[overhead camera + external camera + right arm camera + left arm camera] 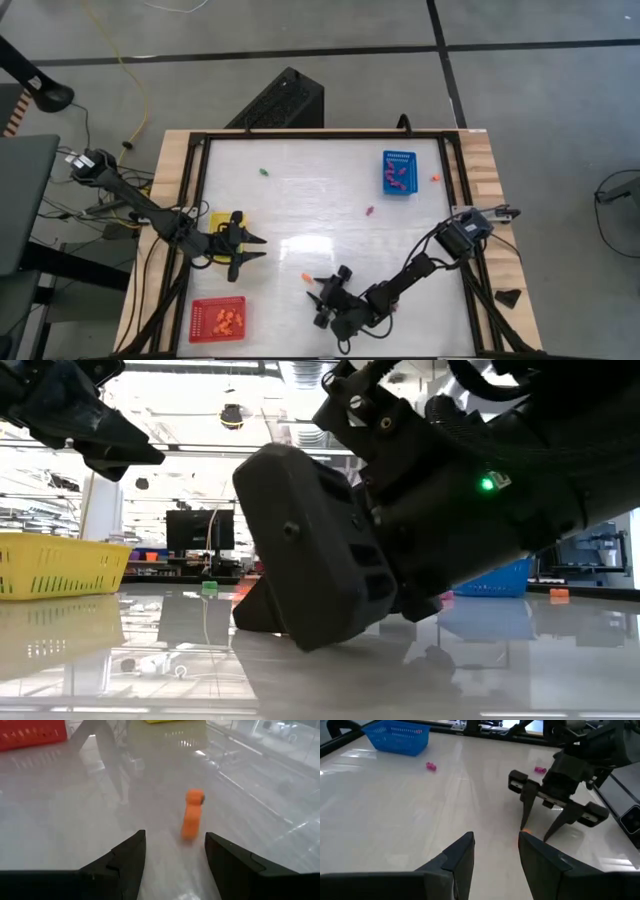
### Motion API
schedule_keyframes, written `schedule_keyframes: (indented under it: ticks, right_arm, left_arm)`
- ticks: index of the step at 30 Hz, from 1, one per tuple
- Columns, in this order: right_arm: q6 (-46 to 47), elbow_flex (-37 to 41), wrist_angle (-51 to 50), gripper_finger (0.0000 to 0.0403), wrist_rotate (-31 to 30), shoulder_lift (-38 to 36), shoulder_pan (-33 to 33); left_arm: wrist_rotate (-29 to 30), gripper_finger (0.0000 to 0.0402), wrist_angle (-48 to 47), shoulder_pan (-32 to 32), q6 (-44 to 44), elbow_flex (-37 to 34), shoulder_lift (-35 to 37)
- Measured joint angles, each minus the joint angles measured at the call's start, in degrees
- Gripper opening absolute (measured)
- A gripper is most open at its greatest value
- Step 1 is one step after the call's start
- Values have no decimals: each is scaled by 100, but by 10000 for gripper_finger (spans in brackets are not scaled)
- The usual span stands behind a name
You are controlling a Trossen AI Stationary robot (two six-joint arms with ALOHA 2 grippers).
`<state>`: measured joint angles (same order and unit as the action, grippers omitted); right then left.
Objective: Sort Halloween decoration
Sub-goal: Put the orange skeleton toy into the red bin
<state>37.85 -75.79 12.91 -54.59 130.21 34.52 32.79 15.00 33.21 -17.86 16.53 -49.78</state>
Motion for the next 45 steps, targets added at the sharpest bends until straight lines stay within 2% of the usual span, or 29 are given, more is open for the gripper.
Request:
schedule_keyframes:
  ticks: [4,7,10,19,22,25,33,36,39,45]
  right_arm:
    - [160,0,-65,231,191,-15,-58]
    - [286,-2,-227,213,282,-26,-68]
    - [404,-7,-441,178,275,-31,-59]
    - [203,9,-517,28,299,-111,-66]
    - [-79,16,-541,19,401,-208,-70]
    - [-214,22,-579,48,472,-293,-70]
    - [91,24,-542,237,452,-339,-137]
    - [108,24,-514,284,404,-339,-231]
    - [102,22,-385,302,455,-339,-366]
    - [-20,20,-152,298,1150,-339,-677]
  left_arm:
    - [-54,142,11,0,-30,0,0]
    - [-69,142,10,0,-32,0,0]
    - [-71,142,11,0,-32,0,0]
    - [-69,142,6,-2,-19,0,0]
    - [-71,142,2,-2,-19,0,0]
    - [-74,142,0,-2,-17,0,0]
    - [-78,142,-5,-2,-14,0,0]
    - [-78,142,-7,-2,-13,0,0]
    - [-78,142,-7,-2,-12,0,0]
    - [-76,142,-7,-2,-12,2,0]
